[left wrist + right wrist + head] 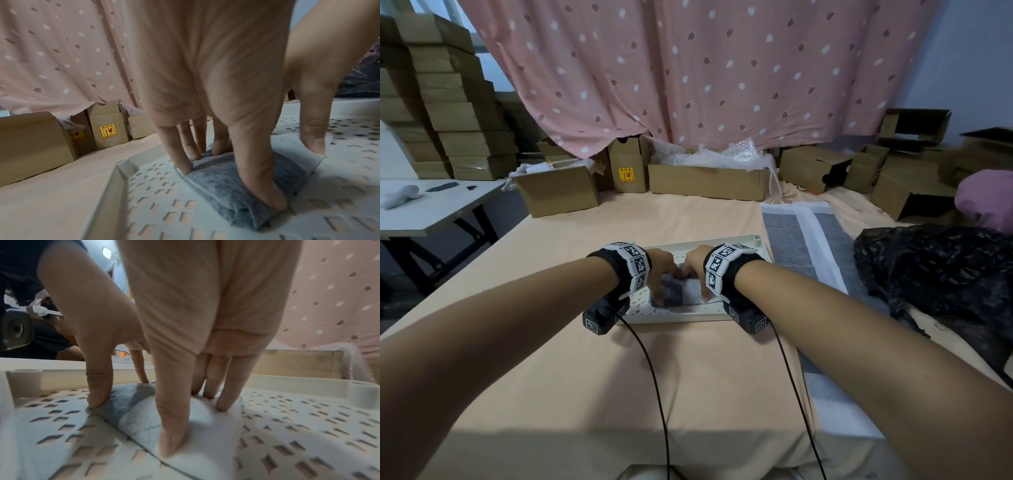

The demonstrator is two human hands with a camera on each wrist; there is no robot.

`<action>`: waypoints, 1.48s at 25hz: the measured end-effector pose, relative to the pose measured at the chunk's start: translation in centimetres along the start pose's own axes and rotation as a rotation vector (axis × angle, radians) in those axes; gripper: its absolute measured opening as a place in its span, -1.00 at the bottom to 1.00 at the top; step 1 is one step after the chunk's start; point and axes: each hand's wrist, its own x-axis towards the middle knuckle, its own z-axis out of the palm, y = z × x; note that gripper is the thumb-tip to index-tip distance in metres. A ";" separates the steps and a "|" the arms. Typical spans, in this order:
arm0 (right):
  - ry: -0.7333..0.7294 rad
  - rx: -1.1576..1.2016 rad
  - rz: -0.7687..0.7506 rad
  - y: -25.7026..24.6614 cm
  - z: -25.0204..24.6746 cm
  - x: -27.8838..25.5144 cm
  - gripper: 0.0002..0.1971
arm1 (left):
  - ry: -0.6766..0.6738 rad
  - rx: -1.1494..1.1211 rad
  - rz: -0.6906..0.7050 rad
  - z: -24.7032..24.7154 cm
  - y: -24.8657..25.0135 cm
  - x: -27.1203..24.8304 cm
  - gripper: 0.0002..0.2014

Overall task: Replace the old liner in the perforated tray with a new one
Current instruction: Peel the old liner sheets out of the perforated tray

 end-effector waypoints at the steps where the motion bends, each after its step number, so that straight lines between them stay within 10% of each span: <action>1: -0.023 -0.001 0.009 0.0 -0.2 -0.2 -0.62 | -0.003 0.005 0.009 -0.1 -0.1 -0.2 -0.30; 7: -0.112 0.036 0.051 0.1 0.1 2.3 -0.88 | -0.062 0.069 0.024 -0.2 -0.2 -0.4 -0.28; 17: -0.024 0.061 0.123 0.6 3.0 4.5 -0.37 | 0.044 -0.033 -0.049 1.2 0.9 1.7 -0.28; 34: 0.068 0.348 0.079 3.0 2.8 3.6 -0.25 | -0.037 -0.096 -0.223 0.2 0.5 -0.7 -0.38; 37: 0.055 0.420 0.122 3.6 2.5 2.3 -0.58 | -0.050 -0.216 -0.271 0.0 0.8 -1.4 -0.48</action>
